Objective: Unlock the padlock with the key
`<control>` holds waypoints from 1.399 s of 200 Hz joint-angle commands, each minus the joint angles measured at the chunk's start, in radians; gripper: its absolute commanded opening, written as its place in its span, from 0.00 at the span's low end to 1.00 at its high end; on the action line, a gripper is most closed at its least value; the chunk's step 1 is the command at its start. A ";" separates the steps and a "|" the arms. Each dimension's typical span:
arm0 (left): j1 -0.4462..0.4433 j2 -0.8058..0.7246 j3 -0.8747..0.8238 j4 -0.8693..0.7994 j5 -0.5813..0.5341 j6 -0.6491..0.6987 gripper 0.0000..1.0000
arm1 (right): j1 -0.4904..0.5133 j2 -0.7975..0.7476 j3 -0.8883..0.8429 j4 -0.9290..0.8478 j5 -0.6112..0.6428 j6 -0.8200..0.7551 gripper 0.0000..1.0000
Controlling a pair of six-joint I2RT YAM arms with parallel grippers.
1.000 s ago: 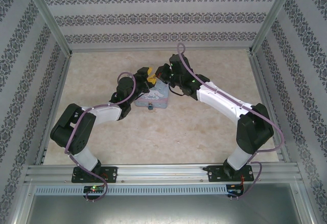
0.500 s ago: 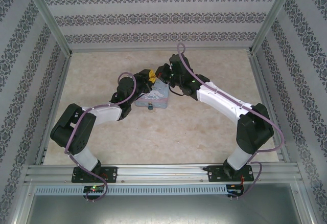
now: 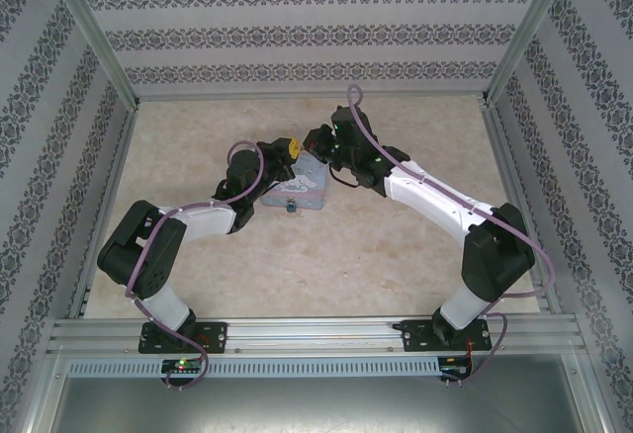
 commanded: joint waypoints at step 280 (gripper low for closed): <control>0.123 -0.116 0.127 -0.202 0.354 0.913 0.00 | -0.107 -0.086 -0.356 0.724 -0.277 0.053 0.60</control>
